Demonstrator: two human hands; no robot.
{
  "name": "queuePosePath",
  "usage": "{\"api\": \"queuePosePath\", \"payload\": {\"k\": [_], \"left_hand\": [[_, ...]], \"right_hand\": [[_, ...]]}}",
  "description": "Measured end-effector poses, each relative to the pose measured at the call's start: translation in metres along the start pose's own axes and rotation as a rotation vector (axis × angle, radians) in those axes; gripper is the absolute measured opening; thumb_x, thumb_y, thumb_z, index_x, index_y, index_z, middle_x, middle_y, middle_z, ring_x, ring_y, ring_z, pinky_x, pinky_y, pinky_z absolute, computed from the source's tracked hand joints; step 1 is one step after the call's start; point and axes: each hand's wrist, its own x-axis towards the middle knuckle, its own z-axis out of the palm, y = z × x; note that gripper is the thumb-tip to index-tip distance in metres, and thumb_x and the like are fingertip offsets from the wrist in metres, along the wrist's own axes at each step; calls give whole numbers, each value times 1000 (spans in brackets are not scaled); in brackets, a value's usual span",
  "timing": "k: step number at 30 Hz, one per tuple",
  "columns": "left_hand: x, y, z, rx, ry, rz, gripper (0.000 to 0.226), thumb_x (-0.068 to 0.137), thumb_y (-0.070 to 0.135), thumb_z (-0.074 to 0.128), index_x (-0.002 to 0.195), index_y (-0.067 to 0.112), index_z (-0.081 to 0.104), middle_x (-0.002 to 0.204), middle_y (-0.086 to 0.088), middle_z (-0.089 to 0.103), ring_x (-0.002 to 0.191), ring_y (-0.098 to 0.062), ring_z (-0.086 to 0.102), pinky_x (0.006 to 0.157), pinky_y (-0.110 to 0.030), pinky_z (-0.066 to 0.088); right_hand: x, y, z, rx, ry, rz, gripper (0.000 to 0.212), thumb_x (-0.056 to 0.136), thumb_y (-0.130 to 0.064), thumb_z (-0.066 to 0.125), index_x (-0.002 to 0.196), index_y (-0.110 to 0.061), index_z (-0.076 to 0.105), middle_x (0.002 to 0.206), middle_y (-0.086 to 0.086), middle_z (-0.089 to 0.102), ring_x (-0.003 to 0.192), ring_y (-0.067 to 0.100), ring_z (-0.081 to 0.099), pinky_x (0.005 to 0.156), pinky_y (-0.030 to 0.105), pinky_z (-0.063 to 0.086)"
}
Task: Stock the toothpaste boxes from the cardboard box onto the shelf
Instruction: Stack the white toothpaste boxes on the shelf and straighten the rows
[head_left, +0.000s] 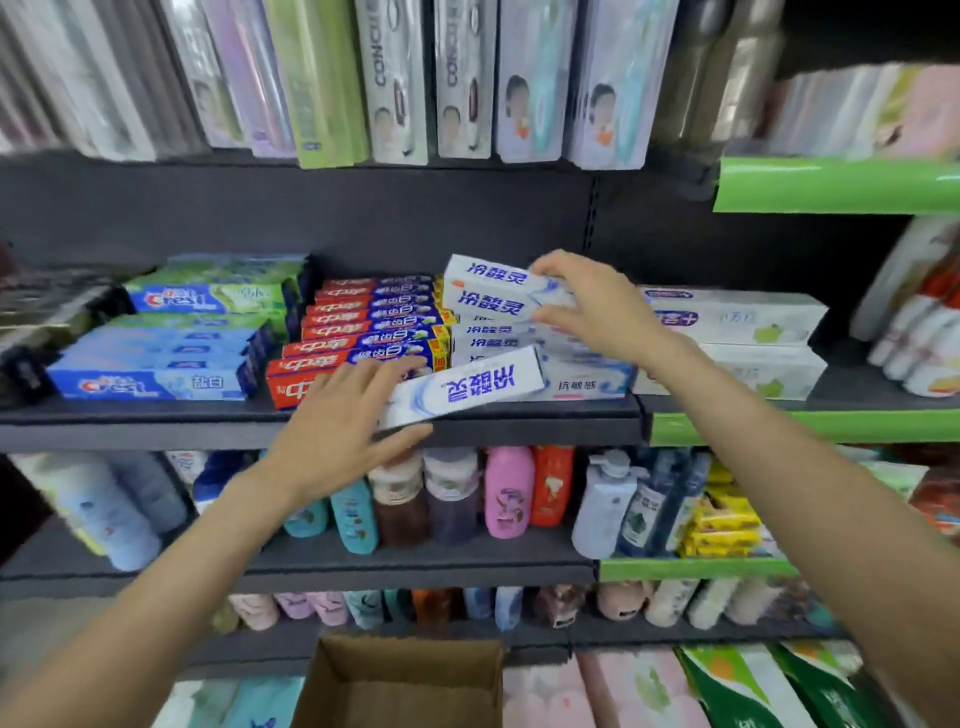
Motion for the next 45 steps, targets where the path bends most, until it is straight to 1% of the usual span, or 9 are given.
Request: {"api": "queuePosePath", "payload": {"k": [10, 15, 21, 25, 30, 35, 39, 41, 45], "left_hand": [[5, 0, 11, 222, 17, -57, 58, 89, 56, 32, 136, 22, 38, 110, -6, 54, 91, -29, 52, 76, -40, 41], [14, -6, 4, 366, 138, -28, 59, 87, 53, 41, 133, 17, 43, 117, -11, 54, 101, -34, 49, 85, -46, 40], [39, -1, -6, 297, 331, -21, 55, 78, 49, 59, 125, 20, 53, 115, -6, 54, 103, -29, 43, 84, -40, 35], [54, 16, -3, 201, 375, -197, 60, 61, 43, 77, 113, 20, 56, 105, -6, 56, 94, -25, 40, 74, -38, 35], [75, 54, 15, -61, 312, -253, 64, 73, 67, 50, 115, 19, 55, 103, -2, 56, 91, -24, 48, 73, -36, 42], [85, 72, 3, -185, 226, -434, 57, 82, 68, 44, 109, 17, 44, 91, -2, 64, 82, -27, 61, 62, -33, 36], [80, 85, -6, -408, 92, -392, 47, 97, 49, 21, 117, 15, 46, 107, -9, 60, 97, -33, 58, 81, -43, 44], [80, 83, -8, -751, 21, -454, 43, 100, 43, 25, 120, 14, 51, 115, -6, 59, 105, -26, 57, 92, -44, 44], [78, 73, -4, -1144, -36, -545, 18, 93, 41, 50, 98, 24, 54, 101, 5, 63, 89, -9, 62, 82, -35, 53]], "right_hand": [[98, 43, 55, -267, -237, 113, 33, 92, -16, 55, 123, -17, 44, 116, 9, 56, 108, 30, 48, 74, 33, 35], [87, 43, 59, -57, -158, 69, 39, 95, -24, 48, 134, -14, 49, 141, 5, 45, 134, 31, 34, 108, 36, 28], [-9, -34, 3, 291, -168, -75, 42, 92, -40, 53, 131, -25, 51, 131, -13, 53, 120, 1, 44, 97, 18, 33], [-53, -40, 10, 394, 215, 68, 36, 89, -32, 61, 122, -21, 51, 128, -11, 50, 116, -1, 43, 97, 18, 34], [-72, -57, 31, 644, 619, 262, 46, 87, -23, 65, 124, -21, 39, 141, -1, 35, 130, 10, 38, 104, 28, 39], [-68, -63, 31, 832, 297, 387, 34, 88, -36, 58, 118, -27, 45, 115, -2, 61, 93, 3, 63, 86, 29, 53], [-56, -68, 33, 608, 150, 235, 39, 94, -40, 50, 131, -28, 48, 108, -8, 66, 95, 9, 63, 86, 35, 50], [-53, -66, 33, 476, 111, 174, 39, 94, -41, 49, 131, -28, 49, 108, -5, 64, 97, 12, 58, 84, 33, 46], [-46, -57, 23, 275, -79, 184, 53, 82, -43, 65, 131, -29, 48, 104, 1, 53, 97, 13, 47, 78, 28, 37]]}}
